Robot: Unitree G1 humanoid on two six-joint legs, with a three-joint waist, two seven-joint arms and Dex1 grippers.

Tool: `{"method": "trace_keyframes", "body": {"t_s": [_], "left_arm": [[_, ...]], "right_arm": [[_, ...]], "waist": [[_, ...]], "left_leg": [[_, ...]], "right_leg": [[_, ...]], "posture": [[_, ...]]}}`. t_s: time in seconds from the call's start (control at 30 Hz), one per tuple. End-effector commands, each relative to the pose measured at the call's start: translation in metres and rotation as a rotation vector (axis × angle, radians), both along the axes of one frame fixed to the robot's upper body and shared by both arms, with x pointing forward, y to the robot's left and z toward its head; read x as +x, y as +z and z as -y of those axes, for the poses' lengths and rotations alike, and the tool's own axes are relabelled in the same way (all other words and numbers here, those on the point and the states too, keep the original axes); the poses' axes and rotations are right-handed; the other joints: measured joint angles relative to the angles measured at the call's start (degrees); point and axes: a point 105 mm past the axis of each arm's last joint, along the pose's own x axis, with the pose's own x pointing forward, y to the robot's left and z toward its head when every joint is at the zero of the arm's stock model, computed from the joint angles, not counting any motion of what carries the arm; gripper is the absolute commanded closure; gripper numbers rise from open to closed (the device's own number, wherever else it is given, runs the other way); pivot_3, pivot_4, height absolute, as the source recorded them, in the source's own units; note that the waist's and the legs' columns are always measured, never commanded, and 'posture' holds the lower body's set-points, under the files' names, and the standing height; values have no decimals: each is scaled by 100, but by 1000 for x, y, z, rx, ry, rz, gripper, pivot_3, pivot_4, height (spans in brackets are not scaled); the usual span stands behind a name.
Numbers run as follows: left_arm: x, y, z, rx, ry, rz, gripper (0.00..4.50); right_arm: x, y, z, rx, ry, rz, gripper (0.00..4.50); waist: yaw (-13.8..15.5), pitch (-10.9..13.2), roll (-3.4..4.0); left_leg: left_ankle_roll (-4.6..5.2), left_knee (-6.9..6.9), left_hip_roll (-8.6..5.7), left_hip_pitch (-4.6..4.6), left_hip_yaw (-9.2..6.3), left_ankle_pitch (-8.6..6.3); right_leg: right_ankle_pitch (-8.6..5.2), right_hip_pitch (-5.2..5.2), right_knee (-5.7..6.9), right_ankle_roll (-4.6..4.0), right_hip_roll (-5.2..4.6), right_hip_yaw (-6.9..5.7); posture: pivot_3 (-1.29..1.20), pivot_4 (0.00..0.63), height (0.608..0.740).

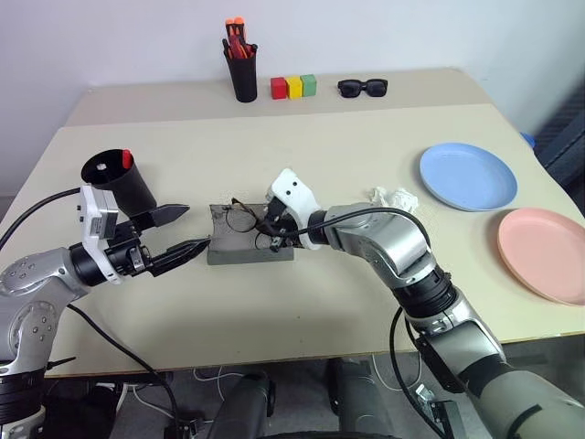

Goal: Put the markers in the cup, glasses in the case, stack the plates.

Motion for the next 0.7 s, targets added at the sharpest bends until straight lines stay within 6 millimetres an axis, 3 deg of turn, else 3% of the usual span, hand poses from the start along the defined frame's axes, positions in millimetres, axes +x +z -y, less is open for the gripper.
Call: {"method": "trace_keyframes", "body": {"t_s": [0.03, 0.27, 0.37, 0.6, 0.7], "left_arm": [[1, 6, -1, 10, -10, 38, 0], [1, 2, -5, 11, -16, 41, 0], [0, -1, -8, 12, -14, 39, 0], [2, 1, -4, 17, -21, 48, 0], [9, 6, -2, 20, -1, 82, 0]], "right_arm": [[-12, 11, -6, 7, 81, 34, 4491], [-10, 8, -6, -40, 114, 107, 4491], [-11, 10, -8, -30, 125, 119, 3558], [-10, 19, -10, 1, 129, 139, 49], [-7, 27, -6, 48, 108, 137, 17]], "waist": [[-3, 0, 0], [-1, 0, 0], [1, 0, 0], [0, 0, 0], [6, 0, 0]], "left_leg": [[0, -1, 0, 0, 0, 0], [-2, -5, 1, 0, 4, 1], [-2, -6, 2, -1, 4, 1], [-4, -10, 3, -1, 4, 2], [-6, -12, 3, -1, 3, 3]], "right_leg": [[0, -1, 0, 0, 0, 0], [0, -5, 0, 0, 1, 0], [0, -5, -1, 0, 1, 0], [1, -8, -1, -1, 1, 0], [1, -9, -1, -2, 1, 0]], "posture": [[0, 150, 740], [0, 150, 740], [0, 150, 740], [0, 150, 740], [0, 150, 740]]}}
